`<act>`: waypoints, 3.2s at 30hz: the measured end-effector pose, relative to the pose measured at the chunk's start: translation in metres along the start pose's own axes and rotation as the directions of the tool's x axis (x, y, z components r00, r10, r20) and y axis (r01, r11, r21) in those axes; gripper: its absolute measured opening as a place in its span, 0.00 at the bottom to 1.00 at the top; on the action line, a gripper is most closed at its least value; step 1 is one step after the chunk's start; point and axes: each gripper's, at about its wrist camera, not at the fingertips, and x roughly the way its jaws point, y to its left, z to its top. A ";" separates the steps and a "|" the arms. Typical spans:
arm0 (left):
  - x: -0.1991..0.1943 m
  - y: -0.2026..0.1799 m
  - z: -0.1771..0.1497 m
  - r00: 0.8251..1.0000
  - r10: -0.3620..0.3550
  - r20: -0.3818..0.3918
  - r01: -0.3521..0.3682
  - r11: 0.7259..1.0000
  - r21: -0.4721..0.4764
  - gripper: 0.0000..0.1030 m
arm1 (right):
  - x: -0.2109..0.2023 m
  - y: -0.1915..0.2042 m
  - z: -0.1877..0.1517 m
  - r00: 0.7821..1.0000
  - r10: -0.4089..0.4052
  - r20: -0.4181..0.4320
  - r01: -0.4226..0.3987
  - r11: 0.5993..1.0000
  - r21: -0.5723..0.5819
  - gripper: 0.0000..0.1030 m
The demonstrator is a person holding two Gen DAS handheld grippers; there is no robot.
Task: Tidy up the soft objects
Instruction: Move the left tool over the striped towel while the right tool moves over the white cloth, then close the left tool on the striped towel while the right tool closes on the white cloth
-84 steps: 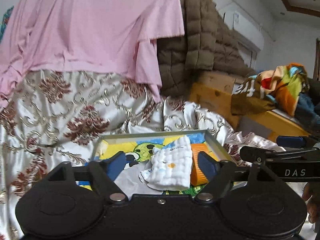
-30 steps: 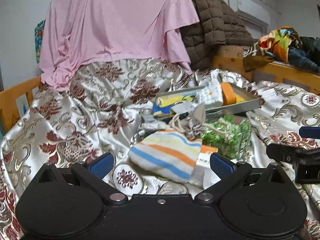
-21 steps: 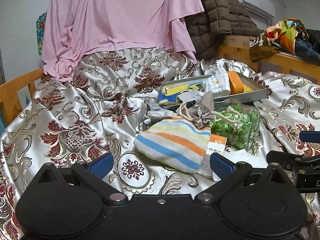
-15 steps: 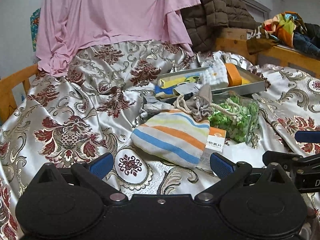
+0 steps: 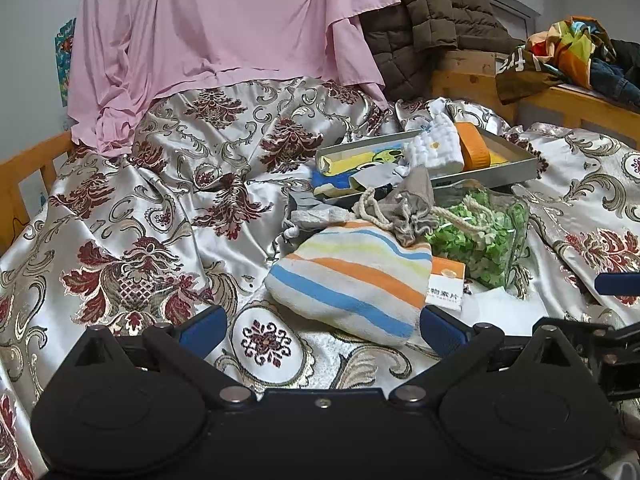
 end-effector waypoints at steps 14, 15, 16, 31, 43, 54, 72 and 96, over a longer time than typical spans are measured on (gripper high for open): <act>0.019 0.004 0.021 0.998 -0.067 0.015 0.067 0.998 0.017 0.99 | 0.021 0.000 0.007 1.000 0.000 -0.008 0.000 1.000 -0.010 1.00; 0.021 0.004 0.023 0.997 -0.073 0.011 0.073 0.997 0.016 0.99 | 0.023 0.000 0.007 1.000 0.002 -0.009 -0.002 1.000 -0.014 1.00; 0.024 0.005 0.025 0.997 -0.081 0.007 0.080 0.997 0.014 0.99 | 0.025 0.000 0.007 1.000 0.004 -0.012 -0.004 1.000 -0.018 1.00; 0.067 0.018 0.041 0.968 -0.236 -0.081 0.235 0.972 -0.014 0.99 | 0.058 0.003 0.008 0.998 0.005 -0.066 -0.011 0.996 -0.093 1.00; 0.084 0.026 0.036 0.945 -0.298 -0.135 0.294 0.955 -0.048 0.99 | 0.074 0.008 0.003 0.993 0.027 -0.115 -0.041 0.991 -0.127 1.00; 0.096 0.024 0.032 0.915 -0.362 -0.178 0.353 0.932 -0.080 0.99 | 0.087 0.010 0.000 0.989 0.037 -0.144 -0.058 0.988 -0.145 1.00; 0.115 0.043 0.030 0.864 -0.447 -0.231 0.415 0.893 -0.173 0.88 | 0.091 0.006 -0.002 0.987 0.059 -0.152 -0.078 0.990 -0.120 1.00; 0.102 0.047 0.044 0.939 -0.274 -0.207 0.205 0.932 -0.300 0.44 | 0.087 0.012 -0.004 0.986 0.105 -0.130 -0.119 0.987 -0.107 0.79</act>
